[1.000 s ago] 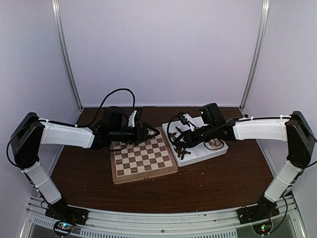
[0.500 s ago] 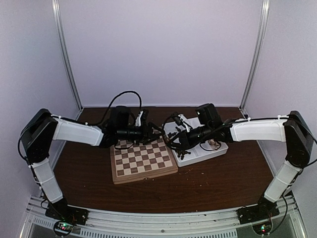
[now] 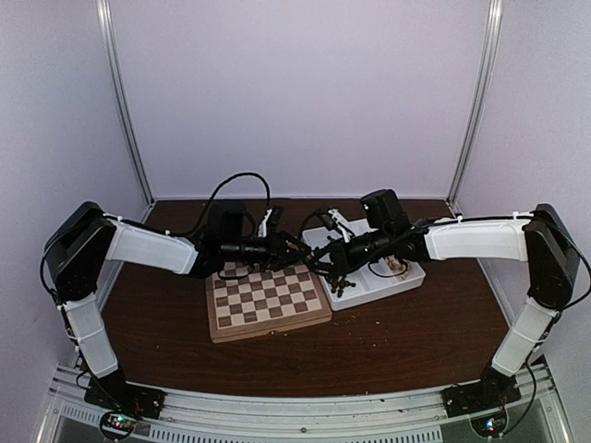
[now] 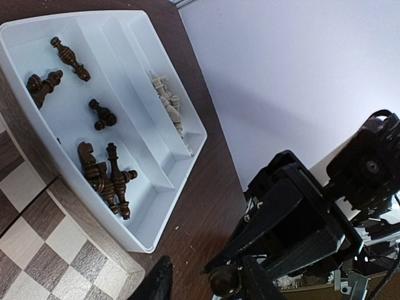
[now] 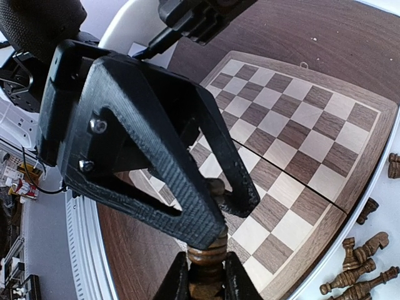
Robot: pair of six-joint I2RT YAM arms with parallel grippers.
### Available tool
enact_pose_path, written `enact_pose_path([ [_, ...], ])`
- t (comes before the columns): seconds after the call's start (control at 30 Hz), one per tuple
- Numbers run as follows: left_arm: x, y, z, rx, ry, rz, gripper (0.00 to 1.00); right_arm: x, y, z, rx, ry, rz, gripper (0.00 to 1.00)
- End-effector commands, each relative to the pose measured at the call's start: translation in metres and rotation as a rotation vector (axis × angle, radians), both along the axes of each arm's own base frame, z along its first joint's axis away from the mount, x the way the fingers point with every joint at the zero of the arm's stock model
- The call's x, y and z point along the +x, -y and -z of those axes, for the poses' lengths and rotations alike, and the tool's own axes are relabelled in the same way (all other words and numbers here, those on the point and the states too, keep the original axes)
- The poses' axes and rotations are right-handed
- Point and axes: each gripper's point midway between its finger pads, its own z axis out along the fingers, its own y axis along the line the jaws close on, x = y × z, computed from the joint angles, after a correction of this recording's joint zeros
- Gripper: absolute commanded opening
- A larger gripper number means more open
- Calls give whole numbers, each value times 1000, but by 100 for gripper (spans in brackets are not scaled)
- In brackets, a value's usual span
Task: Set up the chess pieces on the board
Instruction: Pick up the chess piece from the storage box, then place the chess piece on the chessboard.
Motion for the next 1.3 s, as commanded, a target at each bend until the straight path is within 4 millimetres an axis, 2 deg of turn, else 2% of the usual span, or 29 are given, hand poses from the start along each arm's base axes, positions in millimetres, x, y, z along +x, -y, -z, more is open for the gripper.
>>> enact_pose_path([
  [0.0,-1,8,-15,-51,41,28,32,0,-11,-11,33,16,-24,17],
  [0.23,1,6,-17,-42,75,18,9,-1,-10,-4,18,4,-27,17],
  [0.33,1,2,-15,6,106,11,5,0,-9,-2,11,2,-20,17],
  [0.47,3,-11,-12,117,173,-18,5,1,-7,4,-6,2,-8,17],
  [0.57,7,-33,-7,262,257,-72,7,3,-4,12,-33,6,9,16],
  [0.67,10,-64,-5,414,329,-153,8,9,2,22,-80,17,49,16],
  [0.83,0,-114,19,620,368,-228,8,33,25,38,-182,32,202,15],
  [1.0,-20,-163,55,793,380,-275,10,48,41,40,-176,14,290,15],
  [1.07,-28,-176,66,840,390,-281,11,50,42,40,-173,10,299,16],
  [1.27,-54,-189,89,914,421,-249,13,50,39,40,-163,-2,299,16],
])
